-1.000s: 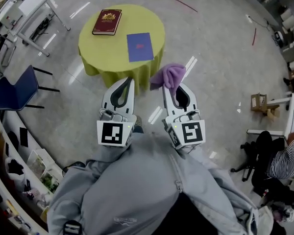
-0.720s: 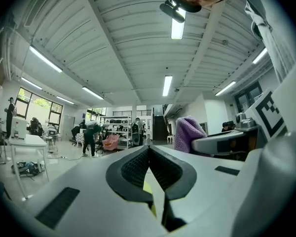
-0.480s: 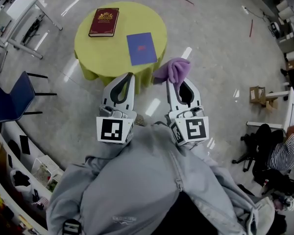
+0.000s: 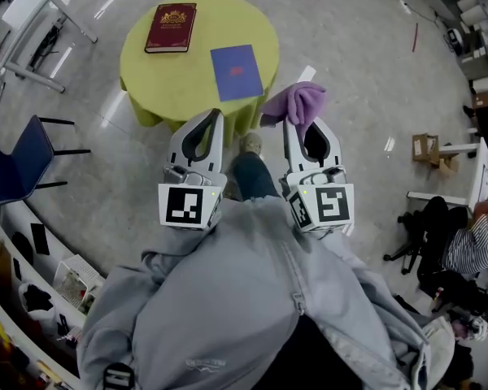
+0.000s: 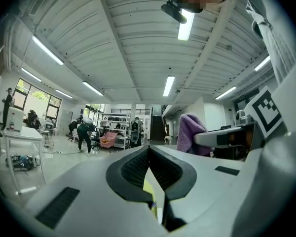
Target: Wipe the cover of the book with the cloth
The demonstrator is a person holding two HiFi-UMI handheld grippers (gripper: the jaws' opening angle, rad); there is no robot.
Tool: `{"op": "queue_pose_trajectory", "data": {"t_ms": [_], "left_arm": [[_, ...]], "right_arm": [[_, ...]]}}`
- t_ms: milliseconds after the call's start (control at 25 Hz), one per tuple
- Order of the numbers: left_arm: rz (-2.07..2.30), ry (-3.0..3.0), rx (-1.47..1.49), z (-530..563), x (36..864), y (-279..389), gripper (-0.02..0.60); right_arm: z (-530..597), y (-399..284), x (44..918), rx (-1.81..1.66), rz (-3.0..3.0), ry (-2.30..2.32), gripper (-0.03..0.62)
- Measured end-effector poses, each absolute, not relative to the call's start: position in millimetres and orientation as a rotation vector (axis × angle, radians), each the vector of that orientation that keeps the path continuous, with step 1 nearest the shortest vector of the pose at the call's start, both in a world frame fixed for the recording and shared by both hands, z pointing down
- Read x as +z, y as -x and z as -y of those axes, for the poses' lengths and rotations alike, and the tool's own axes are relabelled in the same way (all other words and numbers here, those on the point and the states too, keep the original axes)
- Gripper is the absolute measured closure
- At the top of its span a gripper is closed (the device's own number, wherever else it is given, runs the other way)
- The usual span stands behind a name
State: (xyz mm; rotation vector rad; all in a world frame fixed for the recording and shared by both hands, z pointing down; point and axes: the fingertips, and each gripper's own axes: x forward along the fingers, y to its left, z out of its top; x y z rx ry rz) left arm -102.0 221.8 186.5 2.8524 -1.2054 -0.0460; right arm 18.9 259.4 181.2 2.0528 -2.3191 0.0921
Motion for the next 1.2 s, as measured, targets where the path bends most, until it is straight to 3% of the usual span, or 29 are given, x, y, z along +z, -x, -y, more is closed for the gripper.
{"op": "queue_pose_trajectory", "data": {"t_ms": [520, 1200], "left_arm": [[1.263, -2.845, -0.054, -178, 181, 99, 0.563], [1.422, -2.749, 0.028, -25, 197, 26, 0.563]], "right_arm": [[-210, -19, 172, 0.032, 2.371, -2.011, 0.508], [-41, -84, 208, 0.166, 2.509, -1.776, 0.508]]}}
